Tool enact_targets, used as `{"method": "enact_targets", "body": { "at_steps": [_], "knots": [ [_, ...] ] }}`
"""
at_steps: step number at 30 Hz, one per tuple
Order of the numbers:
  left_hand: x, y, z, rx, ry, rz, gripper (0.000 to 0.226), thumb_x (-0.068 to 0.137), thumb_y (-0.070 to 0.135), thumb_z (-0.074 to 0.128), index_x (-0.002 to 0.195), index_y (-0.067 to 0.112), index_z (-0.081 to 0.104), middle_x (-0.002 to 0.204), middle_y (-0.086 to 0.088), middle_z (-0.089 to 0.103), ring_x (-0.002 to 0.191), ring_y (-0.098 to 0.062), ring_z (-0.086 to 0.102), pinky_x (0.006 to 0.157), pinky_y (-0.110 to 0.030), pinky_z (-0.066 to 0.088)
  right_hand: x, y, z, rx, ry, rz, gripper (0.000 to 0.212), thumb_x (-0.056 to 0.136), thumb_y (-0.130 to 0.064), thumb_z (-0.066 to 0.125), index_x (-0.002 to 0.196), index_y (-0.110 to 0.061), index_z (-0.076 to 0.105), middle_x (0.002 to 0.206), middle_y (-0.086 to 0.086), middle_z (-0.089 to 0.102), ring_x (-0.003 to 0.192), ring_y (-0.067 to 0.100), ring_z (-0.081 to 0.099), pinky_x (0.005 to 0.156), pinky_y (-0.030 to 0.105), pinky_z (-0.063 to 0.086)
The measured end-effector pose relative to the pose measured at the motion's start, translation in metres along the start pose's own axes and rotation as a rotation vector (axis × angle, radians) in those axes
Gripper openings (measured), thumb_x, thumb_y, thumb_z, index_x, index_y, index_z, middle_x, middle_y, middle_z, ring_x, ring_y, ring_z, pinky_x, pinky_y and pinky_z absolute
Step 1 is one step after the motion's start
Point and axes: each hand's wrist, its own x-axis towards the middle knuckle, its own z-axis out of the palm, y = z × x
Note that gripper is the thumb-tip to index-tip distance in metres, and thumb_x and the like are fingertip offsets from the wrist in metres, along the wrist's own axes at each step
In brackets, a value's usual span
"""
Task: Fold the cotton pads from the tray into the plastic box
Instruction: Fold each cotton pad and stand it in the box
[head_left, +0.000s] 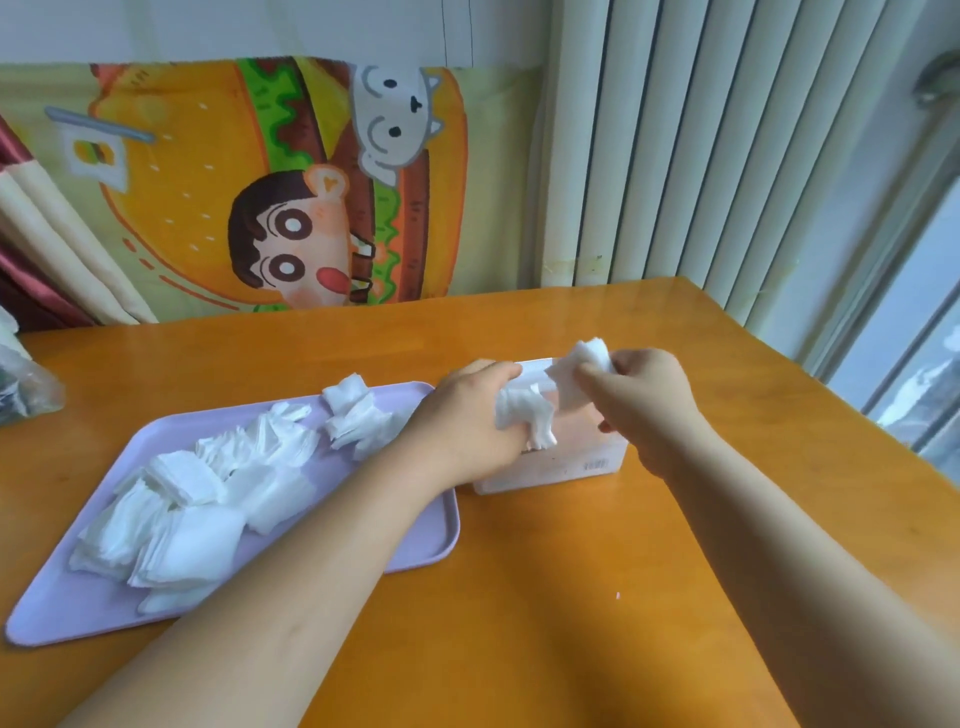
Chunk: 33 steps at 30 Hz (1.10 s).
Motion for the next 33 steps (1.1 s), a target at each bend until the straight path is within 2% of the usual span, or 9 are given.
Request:
{"method": "enact_targets", "body": {
  "at_steps": [4, 6, 11, 18, 21, 24, 28, 31, 33],
  "knots": [
    [0.018, -0.012, 0.016, 0.110, 0.004, 0.025, 0.051, 0.089, 0.032, 0.075, 0.138, 0.020, 0.064, 0.147, 0.005, 0.055, 0.142, -0.018, 0.043, 0.111, -0.025, 0.036, 0.028, 0.008, 0.002, -0.323, -0.024, -0.008, 0.026, 0.083, -0.019, 0.064, 0.062, -0.009, 0.051, 0.056, 0.003, 0.039, 0.051, 0.022, 0.032, 0.048, 0.025, 0.022],
    [0.021, -0.017, 0.020, 0.123, 0.008, 0.041, 0.044, 0.088, 0.028, 0.078, 0.130, 0.017, 0.069, 0.140, 0.004, 0.060, 0.139, -0.018, 0.046, 0.105, -0.020, 0.034, 0.039, 0.014, 0.012, -0.496, -0.025, -0.002, 0.025, 0.085, -0.018, 0.062, 0.066, -0.008, 0.049, 0.059, 0.002, 0.043, 0.050, 0.022, 0.035, 0.047, 0.024, 0.024],
    [0.017, -0.023, 0.021, 0.055, 0.021, 0.045, 0.038, 0.088, 0.025, 0.077, 0.125, 0.016, 0.072, 0.130, 0.002, 0.065, 0.123, -0.017, 0.057, 0.101, -0.030, 0.045, 0.047, 0.013, 0.039, -0.753, -0.017, -0.049, 0.026, 0.082, -0.002, 0.062, 0.072, -0.014, 0.042, 0.074, 0.003, 0.050, 0.055, 0.020, 0.042, 0.049, 0.025, 0.031],
    [0.011, -0.026, 0.024, 0.007, 0.038, 0.016, 0.027, 0.092, 0.024, 0.071, 0.116, 0.011, 0.073, 0.127, -0.006, 0.065, 0.120, -0.019, 0.056, 0.098, -0.039, 0.048, 0.047, 0.018, 0.043, -0.622, -0.211, -0.075, 0.033, 0.097, -0.015, 0.048, 0.066, -0.020, 0.040, 0.066, 0.001, 0.059, 0.054, 0.021, 0.053, 0.044, 0.023, 0.032],
    [0.010, -0.026, 0.027, 0.021, 0.029, 0.003, 0.026, 0.095, 0.022, 0.066, 0.117, 0.008, 0.071, 0.131, -0.008, 0.063, 0.123, -0.021, 0.054, 0.100, -0.035, 0.044, 0.045, 0.021, 0.043, -0.510, -0.291, -0.031, 0.034, 0.092, -0.002, 0.036, 0.064, -0.021, 0.033, 0.105, -0.006, 0.063, 0.066, 0.030, 0.072, 0.034, 0.021, 0.026],
    [0.000, -0.024, 0.017, 0.023, 0.009, 0.016, 0.041, 0.100, 0.028, 0.065, 0.140, 0.019, 0.062, 0.158, 0.001, 0.048, 0.148, -0.016, 0.037, 0.113, -0.022, 0.027, 0.038, 0.015, 0.041, -0.568, -0.292, -0.013, 0.033, 0.089, -0.001, 0.037, 0.065, -0.023, 0.032, 0.139, -0.011, 0.060, 0.057, 0.023, 0.054, 0.046, 0.025, 0.028],
    [-0.026, -0.030, -0.006, 0.010, 0.048, 0.012, 0.043, 0.100, 0.025, 0.064, 0.143, 0.019, 0.061, 0.159, 0.003, 0.047, 0.148, -0.015, 0.038, 0.117, -0.025, 0.029, 0.012, -0.009, 0.044, -0.828, -0.037, -0.165, 0.018, 0.081, -0.002, 0.046, 0.073, -0.018, 0.044, 0.081, 0.001, 0.057, 0.077, 0.028, 0.053, 0.055, 0.028, 0.032],
    [-0.053, -0.040, -0.022, 0.026, 0.114, 0.027, 0.031, 0.096, 0.018, 0.069, 0.126, 0.013, 0.071, 0.144, -0.001, 0.058, 0.137, -0.018, 0.047, 0.116, -0.027, 0.033, -0.010, -0.020, 0.066, -0.828, 0.080, -0.440, 0.013, 0.092, -0.012, 0.054, 0.089, -0.013, 0.067, 0.100, 0.005, 0.064, 0.101, 0.033, 0.054, 0.067, 0.035, 0.041],
    [-0.073, -0.055, -0.034, 0.132, 0.109, -0.053, 0.035, 0.096, 0.026, 0.069, 0.131, 0.019, 0.069, 0.159, -0.001, 0.045, 0.154, -0.022, 0.026, 0.122, -0.029, 0.020, -0.031, -0.030, 0.092, -0.704, -0.012, -0.536, 0.023, 0.096, -0.022, 0.053, 0.098, -0.010, 0.072, 0.108, 0.006, 0.066, 0.102, 0.033, 0.055, 0.074, 0.038, 0.046]
  ]
}}
